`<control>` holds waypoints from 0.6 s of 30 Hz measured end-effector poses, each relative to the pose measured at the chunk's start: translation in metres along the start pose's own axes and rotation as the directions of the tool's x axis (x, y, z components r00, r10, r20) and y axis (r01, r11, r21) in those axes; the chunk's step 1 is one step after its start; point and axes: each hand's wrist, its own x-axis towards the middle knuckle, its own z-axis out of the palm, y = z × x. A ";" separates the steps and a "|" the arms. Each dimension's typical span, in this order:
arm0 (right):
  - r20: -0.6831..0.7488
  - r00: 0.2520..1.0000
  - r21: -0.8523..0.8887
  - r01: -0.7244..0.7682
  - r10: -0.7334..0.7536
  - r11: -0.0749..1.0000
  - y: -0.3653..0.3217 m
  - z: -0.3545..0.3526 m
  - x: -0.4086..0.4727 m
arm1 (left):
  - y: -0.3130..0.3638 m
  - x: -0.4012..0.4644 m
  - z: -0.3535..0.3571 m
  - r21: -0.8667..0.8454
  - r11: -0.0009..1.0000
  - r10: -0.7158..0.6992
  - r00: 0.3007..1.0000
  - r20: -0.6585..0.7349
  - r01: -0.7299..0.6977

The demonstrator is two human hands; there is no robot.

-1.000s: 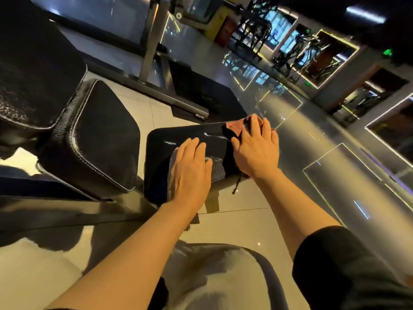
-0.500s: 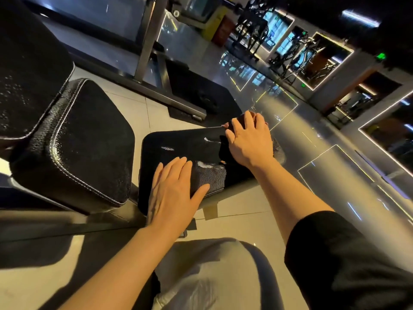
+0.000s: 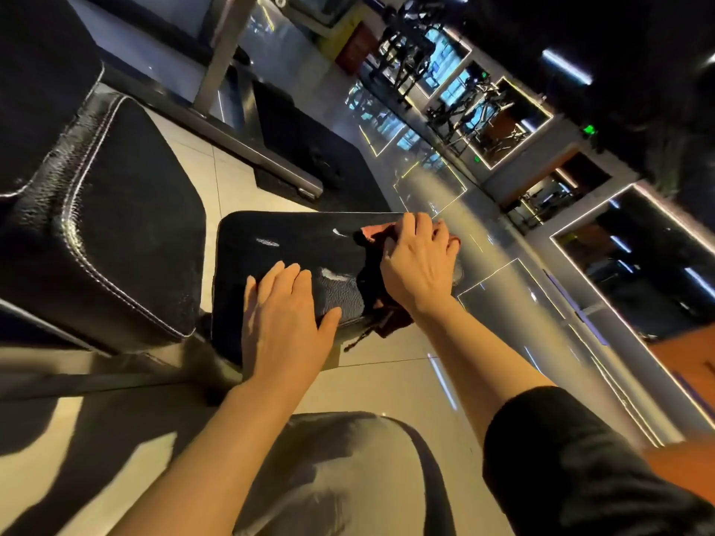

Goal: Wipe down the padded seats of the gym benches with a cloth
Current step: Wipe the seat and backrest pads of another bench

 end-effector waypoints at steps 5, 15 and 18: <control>-0.057 0.998 0.083 -0.011 0.016 0.997 -0.006 0.005 0.033 | 0.000 -0.001 0.001 -0.020 1.000 -0.005 1.000 -0.019 0.005; 0.029 0.952 -0.093 0.305 -0.304 0.948 0.008 0.003 -0.008 | 0.000 0.000 -0.004 0.010 1.000 -0.020 1.000 0.006 0.020; -0.034 0.975 -0.134 0.212 -0.219 0.968 0.023 -0.004 0.001 | 0.001 -0.001 -0.005 -0.009 1.000 -0.020 1.000 -0.007 0.020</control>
